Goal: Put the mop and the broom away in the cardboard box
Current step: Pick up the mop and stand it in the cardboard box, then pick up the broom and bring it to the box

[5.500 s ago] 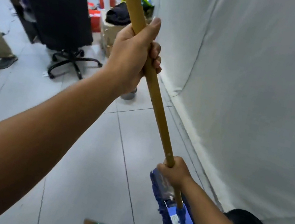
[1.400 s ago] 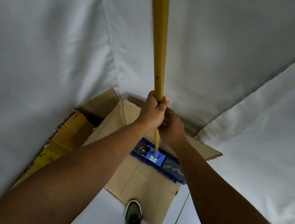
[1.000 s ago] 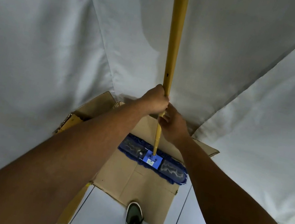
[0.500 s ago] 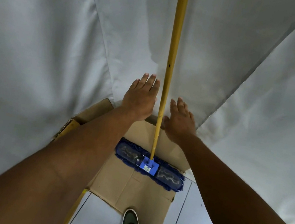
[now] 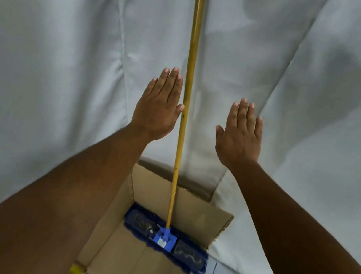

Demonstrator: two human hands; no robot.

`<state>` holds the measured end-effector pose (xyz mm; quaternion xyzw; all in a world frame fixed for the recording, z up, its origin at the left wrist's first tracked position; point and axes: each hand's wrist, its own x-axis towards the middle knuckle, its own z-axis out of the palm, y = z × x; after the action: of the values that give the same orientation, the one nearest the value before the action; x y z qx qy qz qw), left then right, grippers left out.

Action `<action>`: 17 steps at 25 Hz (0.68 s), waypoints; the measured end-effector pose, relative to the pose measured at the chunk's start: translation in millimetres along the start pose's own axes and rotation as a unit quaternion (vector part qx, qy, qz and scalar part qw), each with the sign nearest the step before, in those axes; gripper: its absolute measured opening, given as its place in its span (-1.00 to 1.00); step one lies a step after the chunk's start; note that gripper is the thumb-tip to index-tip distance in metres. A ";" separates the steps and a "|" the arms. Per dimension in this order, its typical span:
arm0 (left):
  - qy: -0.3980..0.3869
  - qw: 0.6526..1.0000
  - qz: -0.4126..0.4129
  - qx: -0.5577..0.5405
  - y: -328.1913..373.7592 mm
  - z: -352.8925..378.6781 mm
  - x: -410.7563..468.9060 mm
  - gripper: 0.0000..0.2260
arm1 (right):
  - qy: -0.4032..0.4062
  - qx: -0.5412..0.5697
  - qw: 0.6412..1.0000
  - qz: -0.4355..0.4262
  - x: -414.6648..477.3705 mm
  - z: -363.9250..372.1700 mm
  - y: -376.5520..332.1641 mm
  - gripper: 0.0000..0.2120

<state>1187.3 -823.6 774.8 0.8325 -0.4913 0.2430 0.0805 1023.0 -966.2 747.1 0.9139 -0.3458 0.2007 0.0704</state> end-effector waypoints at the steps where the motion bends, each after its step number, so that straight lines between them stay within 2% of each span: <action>1: 0.017 1.000 0.005 0.001 3.8 -15.0 7.6 -0.42 | 0.013 0.001 1.000 0.005 5.5 -17.2 8.2 -0.37; 8: 0.137 0.991 0.000 0.003 39.8 -133.0 45.8 -0.42 | 0.118 -0.012 0.993 0.022 22.0 -138.9 55.2 -0.37; 13: 0.149 0.988 -0.031 0.009 45.1 -176.1 20.9 -0.42 | 0.141 -0.006 0.990 -0.014 5.6 -173.8 50.8 -0.37; 17: 0.125 0.989 -0.071 0.016 43.5 -184.5 -31.3 -0.42 | 0.131 0.013 0.989 -0.059 -19.6 -174.2 28.6 -0.37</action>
<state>1077.5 -752.4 915.4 0.8297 -0.4127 0.3467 0.1455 935.4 -929.2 897.2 0.8992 -0.2765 0.3189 0.1155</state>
